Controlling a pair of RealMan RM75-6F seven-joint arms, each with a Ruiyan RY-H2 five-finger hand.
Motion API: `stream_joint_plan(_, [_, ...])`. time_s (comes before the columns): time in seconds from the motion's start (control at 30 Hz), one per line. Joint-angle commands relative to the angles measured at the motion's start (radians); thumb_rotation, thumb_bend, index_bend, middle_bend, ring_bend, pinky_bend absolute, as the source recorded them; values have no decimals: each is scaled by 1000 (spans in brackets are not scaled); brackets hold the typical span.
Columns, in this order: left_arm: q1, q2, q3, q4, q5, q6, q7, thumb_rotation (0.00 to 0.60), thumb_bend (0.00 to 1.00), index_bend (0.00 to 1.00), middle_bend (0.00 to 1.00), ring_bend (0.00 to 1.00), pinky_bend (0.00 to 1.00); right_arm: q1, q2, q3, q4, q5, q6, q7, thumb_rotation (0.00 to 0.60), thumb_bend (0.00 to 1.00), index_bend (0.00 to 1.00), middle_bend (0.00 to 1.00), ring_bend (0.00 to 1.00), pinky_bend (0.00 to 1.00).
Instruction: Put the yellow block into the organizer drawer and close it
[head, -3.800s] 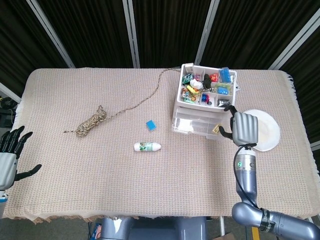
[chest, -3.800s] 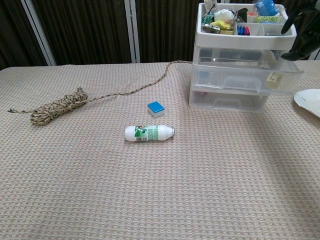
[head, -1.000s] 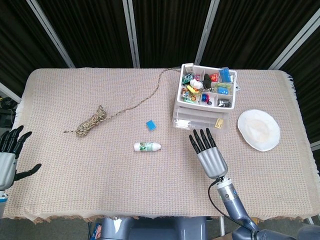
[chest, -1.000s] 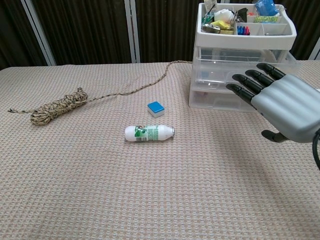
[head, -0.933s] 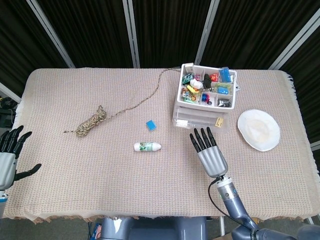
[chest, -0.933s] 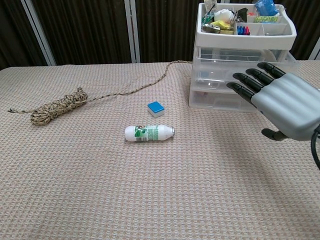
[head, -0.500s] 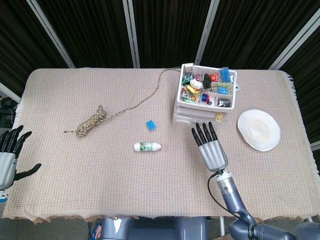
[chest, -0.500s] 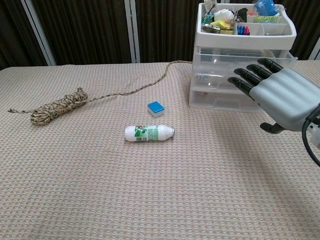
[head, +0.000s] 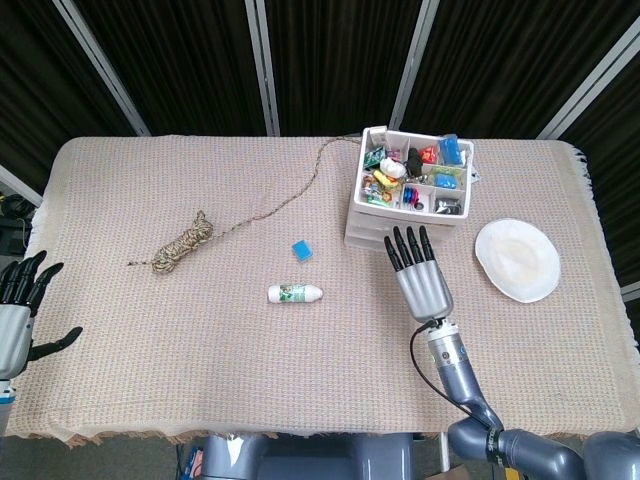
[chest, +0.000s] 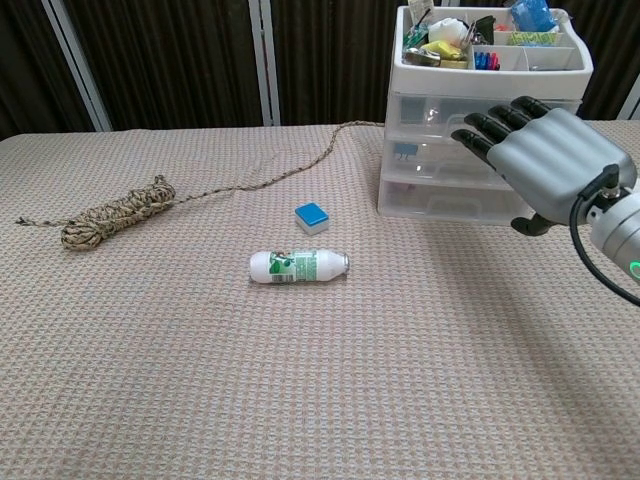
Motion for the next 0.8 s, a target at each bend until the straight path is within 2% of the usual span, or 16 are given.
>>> stream_joint_plan(0.03, [0,0,0,0,-1,0,0,600,188,126,0,0,0,15,0,13,6,18,-13,-7,600,135,35,0,0,0])
stream_joint_plan(0.23, [0,0,0,-1,-1,0,0,600,189,126,0,0,0,24,-5,22,3,50,-21,-18,600,136,36,0,0,0])
stream_joint_plan(0.4, [0,1,0,-2,-1,-2,-1,600,188,125,0,0,0,6,11,4,-48,51,-2,-1,600,135,36,0,0,0])
stream_joint_plan(0.5, [0,2,0,-2,-1,-2,-1,600,189,125,0,0,0,-21,34,-20,-116,38,24,36,600,136,36,0,0,0])
stream_joint_plan(0.6, [0,2,1,-2,0,-2,-1,600,190,127,0,0,0,-62,94,-54,-236,-1,69,104,600,134,36,0,0,0])
stream_joint_plan(0.8, [1,2,1,-2,0,0,2,600,189,140,0,0,0,-123,212,-63,-423,-12,127,249,600,111,25,0,0,0])
